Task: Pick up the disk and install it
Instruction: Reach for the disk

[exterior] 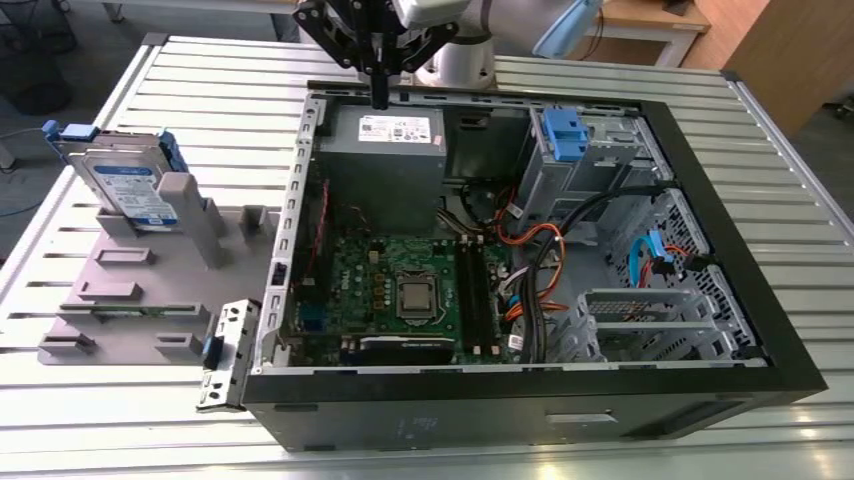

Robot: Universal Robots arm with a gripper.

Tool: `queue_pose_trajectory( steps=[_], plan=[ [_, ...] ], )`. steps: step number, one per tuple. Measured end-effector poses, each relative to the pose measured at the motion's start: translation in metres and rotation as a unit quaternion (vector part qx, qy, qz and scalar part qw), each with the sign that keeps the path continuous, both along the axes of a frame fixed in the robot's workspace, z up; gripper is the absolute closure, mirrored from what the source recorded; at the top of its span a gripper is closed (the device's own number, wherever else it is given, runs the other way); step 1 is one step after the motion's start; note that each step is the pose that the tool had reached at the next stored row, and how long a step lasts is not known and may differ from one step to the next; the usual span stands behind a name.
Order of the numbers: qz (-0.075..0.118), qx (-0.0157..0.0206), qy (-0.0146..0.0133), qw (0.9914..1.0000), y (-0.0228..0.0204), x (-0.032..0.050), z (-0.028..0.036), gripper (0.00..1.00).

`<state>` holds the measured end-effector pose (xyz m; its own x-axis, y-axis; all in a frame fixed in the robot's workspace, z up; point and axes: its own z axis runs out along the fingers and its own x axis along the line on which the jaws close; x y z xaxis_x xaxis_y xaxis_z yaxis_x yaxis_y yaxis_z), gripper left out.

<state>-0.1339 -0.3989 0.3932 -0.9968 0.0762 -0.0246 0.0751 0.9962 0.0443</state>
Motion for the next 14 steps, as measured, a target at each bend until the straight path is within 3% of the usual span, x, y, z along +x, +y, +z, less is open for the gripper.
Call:
queue_pose_trajectory(
  steps=[14],
  plan=[
    [0.0, 0.0, 0.0, 1.0, 0.0, -0.0049, -0.0001, 0.89]
  ],
)
